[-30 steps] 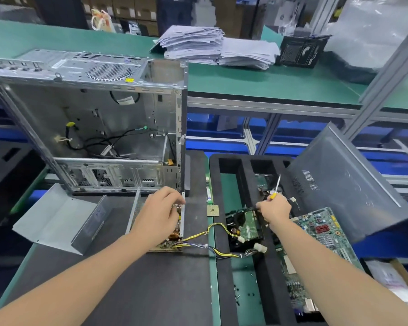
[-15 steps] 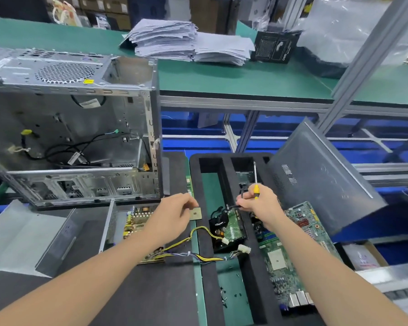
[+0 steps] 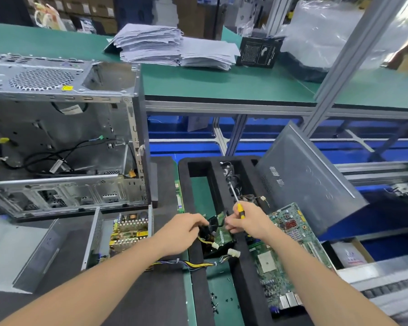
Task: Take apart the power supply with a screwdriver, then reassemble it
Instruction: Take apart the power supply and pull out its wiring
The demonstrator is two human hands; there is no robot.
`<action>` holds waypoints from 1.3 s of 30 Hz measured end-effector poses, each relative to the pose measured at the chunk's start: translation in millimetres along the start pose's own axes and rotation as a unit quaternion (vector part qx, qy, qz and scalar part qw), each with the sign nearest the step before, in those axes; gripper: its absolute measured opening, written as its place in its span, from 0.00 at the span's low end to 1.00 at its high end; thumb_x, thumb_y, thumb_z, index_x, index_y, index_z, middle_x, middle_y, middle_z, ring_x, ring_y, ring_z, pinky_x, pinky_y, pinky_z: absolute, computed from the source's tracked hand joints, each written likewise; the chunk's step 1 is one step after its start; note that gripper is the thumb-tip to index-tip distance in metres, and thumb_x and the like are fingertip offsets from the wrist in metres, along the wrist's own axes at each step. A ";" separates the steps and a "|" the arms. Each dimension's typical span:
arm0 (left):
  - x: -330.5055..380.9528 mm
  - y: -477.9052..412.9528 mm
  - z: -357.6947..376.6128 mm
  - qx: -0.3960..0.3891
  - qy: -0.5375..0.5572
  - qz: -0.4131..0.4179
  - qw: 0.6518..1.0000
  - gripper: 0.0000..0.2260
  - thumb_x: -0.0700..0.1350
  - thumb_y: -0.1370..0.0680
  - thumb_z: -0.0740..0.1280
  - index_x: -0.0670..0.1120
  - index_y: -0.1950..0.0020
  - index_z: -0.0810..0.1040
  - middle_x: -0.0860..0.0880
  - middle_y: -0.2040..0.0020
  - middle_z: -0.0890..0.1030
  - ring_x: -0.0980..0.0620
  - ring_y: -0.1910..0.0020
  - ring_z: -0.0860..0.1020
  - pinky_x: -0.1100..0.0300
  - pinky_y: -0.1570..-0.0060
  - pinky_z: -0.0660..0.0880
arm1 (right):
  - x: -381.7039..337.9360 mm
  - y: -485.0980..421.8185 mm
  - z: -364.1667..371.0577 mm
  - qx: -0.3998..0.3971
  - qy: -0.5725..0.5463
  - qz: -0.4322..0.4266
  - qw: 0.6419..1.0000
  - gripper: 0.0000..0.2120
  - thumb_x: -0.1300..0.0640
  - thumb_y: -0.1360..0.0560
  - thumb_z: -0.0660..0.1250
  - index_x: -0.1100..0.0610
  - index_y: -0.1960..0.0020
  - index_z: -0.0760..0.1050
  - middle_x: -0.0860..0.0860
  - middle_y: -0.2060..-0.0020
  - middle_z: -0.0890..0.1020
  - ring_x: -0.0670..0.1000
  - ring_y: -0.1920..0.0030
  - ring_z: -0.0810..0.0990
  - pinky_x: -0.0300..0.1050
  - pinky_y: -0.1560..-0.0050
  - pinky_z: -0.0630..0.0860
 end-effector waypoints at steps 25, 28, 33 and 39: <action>5.5 -181.2 -1.5 0.140 0.205 -0.146 0.958 0.16 0.37 0.18 0.64 0.49 0.32 0.80 0.51 0.37 0.83 0.49 0.41 0.82 0.54 0.36 0.77 | 2.8 -125.9 -90.3 0.239 0.011 0.106 0.965 0.13 0.55 0.18 0.65 0.49 0.60 0.82 0.54 0.57 0.85 0.57 0.58 0.80 0.48 0.56 0.78; 1.3 -210.3 6.2 0.146 0.210 -0.161 0.953 0.18 0.37 0.17 0.62 0.49 0.29 0.77 0.48 0.34 0.81 0.45 0.43 0.82 0.55 0.43 0.78 | 15.4 -160.8 -93.3 0.232 0.032 0.114 0.965 0.06 0.54 0.19 0.70 0.51 0.54 0.84 0.55 0.51 0.86 0.58 0.49 0.83 0.49 0.47 0.80; -4.3 -239.8 9.6 0.146 0.189 -0.172 0.956 0.21 0.35 0.16 0.58 0.47 0.24 0.72 0.48 0.26 0.71 0.47 0.29 0.73 0.64 0.37 0.68 | 29.2 -204.9 -92.0 0.231 0.014 0.126 0.965 0.10 0.54 0.21 0.74 0.56 0.41 0.85 0.57 0.45 0.86 0.58 0.44 0.84 0.52 0.41 0.81; -9.8 -247.3 10.1 0.151 0.193 -0.174 0.954 0.20 0.32 0.16 0.57 0.44 0.25 0.72 0.51 0.27 0.66 0.61 0.50 0.72 0.82 0.59 0.66 | 39.4 -228.2 -79.6 0.196 0.032 0.123 0.972 0.07 0.54 0.21 0.74 0.58 0.53 0.85 0.57 0.53 0.86 0.59 0.50 0.84 0.47 0.51 0.79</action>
Point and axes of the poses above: each hand's wrist, its own y-axis away from the middle knuckle, its own z-axis out of the palm, x = y × z, the point moved 8 cm from there along -y, towards the middle knuckle
